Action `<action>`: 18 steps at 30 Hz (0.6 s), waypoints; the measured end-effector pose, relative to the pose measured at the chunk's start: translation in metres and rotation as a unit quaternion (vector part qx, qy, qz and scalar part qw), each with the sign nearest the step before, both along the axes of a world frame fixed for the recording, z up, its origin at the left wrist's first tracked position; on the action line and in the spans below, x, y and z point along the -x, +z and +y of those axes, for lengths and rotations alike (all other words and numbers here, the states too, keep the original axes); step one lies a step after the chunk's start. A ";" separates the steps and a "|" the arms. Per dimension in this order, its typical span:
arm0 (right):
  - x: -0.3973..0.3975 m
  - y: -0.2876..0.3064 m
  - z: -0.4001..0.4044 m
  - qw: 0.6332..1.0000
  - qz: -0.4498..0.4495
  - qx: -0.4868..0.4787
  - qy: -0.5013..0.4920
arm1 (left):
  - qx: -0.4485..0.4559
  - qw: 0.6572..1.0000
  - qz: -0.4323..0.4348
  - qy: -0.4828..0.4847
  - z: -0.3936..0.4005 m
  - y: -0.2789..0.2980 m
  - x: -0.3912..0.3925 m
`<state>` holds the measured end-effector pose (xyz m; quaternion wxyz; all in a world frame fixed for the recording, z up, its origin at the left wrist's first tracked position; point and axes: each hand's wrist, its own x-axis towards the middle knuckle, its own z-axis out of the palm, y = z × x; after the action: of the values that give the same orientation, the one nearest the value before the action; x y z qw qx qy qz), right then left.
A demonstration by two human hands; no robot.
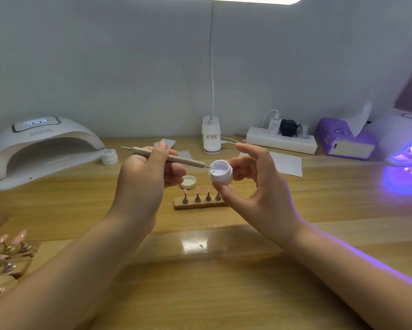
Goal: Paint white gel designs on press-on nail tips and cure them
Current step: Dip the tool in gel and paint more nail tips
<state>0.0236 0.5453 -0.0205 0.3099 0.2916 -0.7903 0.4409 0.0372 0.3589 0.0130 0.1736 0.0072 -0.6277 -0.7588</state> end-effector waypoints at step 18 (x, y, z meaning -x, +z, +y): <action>0.000 0.000 0.001 1.000 0.001 -0.002 -0.003 | -0.024 0.997 0.050 -0.045 -0.004 -0.001 0.002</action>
<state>0.0234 0.5459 -0.0206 0.3112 0.2901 -0.7918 0.4383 0.0356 0.3551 0.0118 0.1701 -0.0548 -0.5993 -0.7803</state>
